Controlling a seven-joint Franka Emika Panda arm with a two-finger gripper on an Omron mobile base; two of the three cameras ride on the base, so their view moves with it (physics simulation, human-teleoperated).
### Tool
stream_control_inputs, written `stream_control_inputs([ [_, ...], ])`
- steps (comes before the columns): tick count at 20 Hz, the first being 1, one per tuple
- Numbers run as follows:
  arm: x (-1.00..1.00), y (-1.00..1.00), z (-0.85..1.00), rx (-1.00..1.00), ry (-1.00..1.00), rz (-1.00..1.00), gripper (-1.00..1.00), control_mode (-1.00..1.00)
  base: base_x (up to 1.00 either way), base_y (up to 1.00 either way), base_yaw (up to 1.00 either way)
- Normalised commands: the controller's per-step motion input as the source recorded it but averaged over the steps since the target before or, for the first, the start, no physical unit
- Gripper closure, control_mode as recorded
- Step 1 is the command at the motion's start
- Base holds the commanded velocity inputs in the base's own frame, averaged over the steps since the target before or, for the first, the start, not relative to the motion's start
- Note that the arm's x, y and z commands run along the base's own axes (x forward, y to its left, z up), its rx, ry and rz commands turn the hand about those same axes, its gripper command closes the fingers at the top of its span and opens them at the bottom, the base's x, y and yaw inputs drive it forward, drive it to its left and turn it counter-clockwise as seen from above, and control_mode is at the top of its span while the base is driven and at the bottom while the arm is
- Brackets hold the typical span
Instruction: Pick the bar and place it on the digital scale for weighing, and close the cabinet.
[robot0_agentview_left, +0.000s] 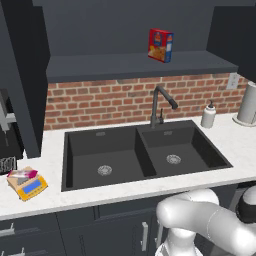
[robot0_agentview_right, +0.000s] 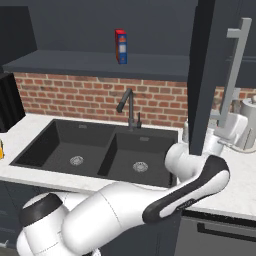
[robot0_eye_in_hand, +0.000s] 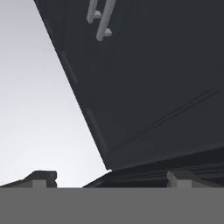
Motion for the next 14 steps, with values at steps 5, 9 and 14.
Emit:
stream_control_inputs([
  [5, -0.34, 0.26, 0.37, -0.21, 0.08, -0.18, -1.00, -1.00, 0.00, 0.00, 0.00],
  [9, -0.58, 0.81, 0.15, -0.28, -0.04, -0.13, -1.00, -1.00, 0.00, 0.00, 0.00],
  [14, -0.56, 1.00, 0.33, -0.22, -0.33, 0.00, -1.00, -1.00, 0.00, 0.00, 0.00],
])
